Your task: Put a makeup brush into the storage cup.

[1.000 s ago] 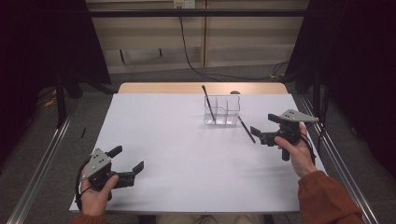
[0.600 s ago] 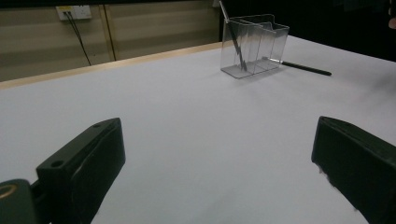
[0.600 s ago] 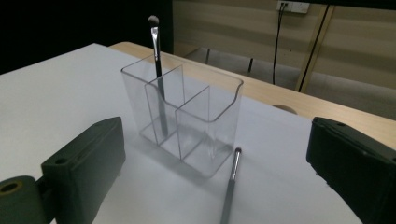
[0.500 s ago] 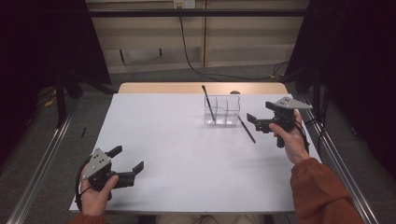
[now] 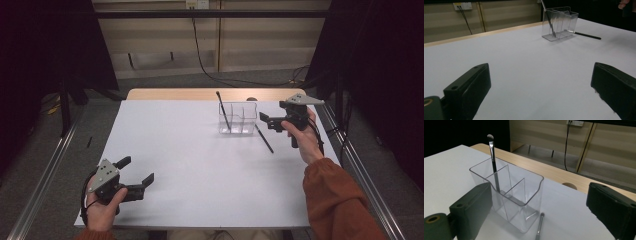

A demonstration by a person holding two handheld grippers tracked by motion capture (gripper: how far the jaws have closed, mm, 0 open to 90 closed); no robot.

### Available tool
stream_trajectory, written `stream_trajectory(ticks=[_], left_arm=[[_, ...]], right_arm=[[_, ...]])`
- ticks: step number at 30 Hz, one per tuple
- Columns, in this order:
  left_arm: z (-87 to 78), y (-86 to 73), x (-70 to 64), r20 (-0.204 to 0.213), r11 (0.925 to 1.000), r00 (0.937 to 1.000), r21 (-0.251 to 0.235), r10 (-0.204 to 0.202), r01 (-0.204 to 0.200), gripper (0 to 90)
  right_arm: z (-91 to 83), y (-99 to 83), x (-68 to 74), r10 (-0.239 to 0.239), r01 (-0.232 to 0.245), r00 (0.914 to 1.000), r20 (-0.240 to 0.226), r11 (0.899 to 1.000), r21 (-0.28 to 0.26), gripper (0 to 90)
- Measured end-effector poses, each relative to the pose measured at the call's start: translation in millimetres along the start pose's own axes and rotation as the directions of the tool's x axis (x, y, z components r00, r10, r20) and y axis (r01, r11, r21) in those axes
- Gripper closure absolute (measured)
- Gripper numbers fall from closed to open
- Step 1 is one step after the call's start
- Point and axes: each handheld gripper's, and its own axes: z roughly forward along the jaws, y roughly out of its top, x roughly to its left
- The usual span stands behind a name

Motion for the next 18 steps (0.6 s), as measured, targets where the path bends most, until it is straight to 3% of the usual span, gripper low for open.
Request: stream_trajectory(ticks=[8,13,18], left_arm=[[0.1,0.1,-0.1,0.002,1.0000,1.0000,-0.001,0.002,-0.002,2.8],[0.4,0.3,-0.2,0.002,1.0000,1.0000,0.003,0.009,-0.009,2.8],[0.4,0.1,0.2,-0.001,1.0000,1.0000,0.004,0.003,-0.003,2.8]], right_arm=[[10.8,11.2,-8.3,0.003,-0.004,0.9999,0.011,0.999,0.050,7.5],[14.5,14.3,-10.2,0.010,-0.010,0.9999,-0.008,0.996,0.083,10.4],[17.3,15.4,-14.0,0.043,-0.039,0.9988,-0.022,0.989,0.145,7.7]])
